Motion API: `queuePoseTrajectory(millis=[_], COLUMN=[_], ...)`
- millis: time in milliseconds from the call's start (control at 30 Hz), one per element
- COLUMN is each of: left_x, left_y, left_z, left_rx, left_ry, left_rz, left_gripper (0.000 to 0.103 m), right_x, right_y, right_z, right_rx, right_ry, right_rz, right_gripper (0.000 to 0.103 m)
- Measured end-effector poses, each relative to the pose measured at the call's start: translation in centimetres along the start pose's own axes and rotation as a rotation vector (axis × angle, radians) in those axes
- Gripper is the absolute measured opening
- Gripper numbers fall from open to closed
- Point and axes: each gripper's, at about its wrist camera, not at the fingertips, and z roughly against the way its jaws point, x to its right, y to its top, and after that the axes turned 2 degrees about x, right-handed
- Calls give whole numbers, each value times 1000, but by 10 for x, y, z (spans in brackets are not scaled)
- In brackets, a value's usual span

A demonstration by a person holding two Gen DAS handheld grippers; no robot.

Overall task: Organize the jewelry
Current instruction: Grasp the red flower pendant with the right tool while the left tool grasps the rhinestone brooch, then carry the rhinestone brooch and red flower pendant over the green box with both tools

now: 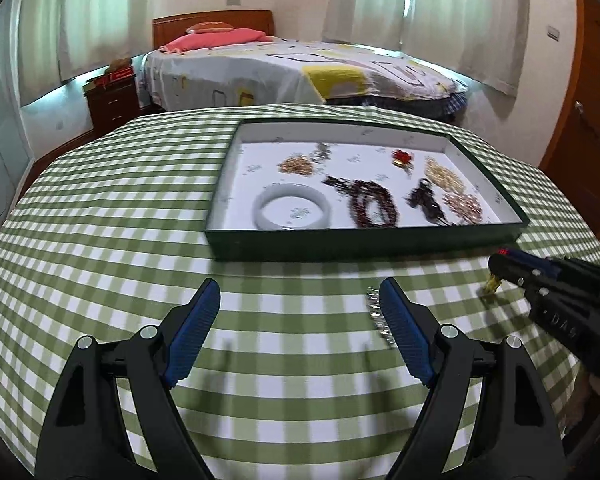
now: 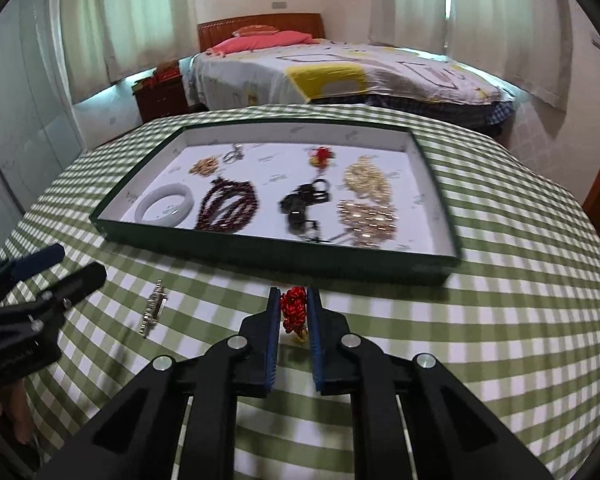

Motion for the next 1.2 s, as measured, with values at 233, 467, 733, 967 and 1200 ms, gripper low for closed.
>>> queuePoseTrajectory(millis=[233,467,733,967,1200], left_x=[28,27,27,23,21], left_y=[-6,-9,-11,-10,-10], left_z=[-14,-32,-34,-33,-32], left_rx=[-39,-108,-116,-115,-116], left_ry=[-30,-45,-63,-89,-107], left_rz=[-61,-50,-57,-60,-54], left_gripper=[76,55,40,17,12], right_x=[25,27,28,27,25], right_y=[-8,-9,-11,-12,-13], right_z=[6,4,0,-3,-4], right_rx=[3,5,-2,-9,-11], right_ry=[-7,10,12,12,12], right_rz=[-74,-91,-98,-94,-90], right_gripper=[14,14,14,14,14])
